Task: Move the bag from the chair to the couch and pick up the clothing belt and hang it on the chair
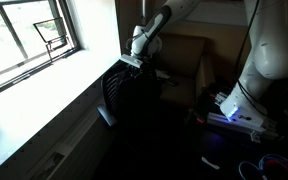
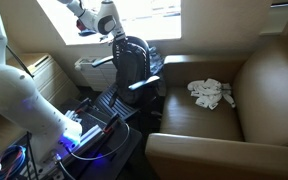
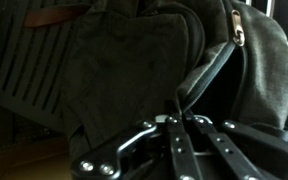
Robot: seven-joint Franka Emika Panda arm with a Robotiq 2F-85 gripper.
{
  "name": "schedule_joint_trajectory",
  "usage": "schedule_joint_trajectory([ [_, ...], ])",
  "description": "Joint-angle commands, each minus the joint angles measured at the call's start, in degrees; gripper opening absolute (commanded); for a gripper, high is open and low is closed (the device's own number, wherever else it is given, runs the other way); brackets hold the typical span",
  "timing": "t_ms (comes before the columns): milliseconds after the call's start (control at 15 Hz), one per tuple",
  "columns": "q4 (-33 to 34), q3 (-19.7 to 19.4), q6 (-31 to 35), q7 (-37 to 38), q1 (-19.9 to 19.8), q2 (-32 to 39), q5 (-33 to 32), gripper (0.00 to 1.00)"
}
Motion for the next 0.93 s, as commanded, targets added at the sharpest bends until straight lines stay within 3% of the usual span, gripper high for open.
schedule_joint_trajectory([
  [0, 2.3, -1.5, -5.1, -2.0, -3.5, -2.5, -2.0, 0.0],
  [200, 0.9, -3.3, 0.7, -1.3, -6.5, -7.6, 0.3, 0.0],
  [533, -0.5, -4.7, 3.1, -0.9, -12.0, -16.5, 3.7, 0.0],
  [867, -0.9, -11.0, 2.2, 6.8, -15.0, -25.0, -0.3, 0.0],
])
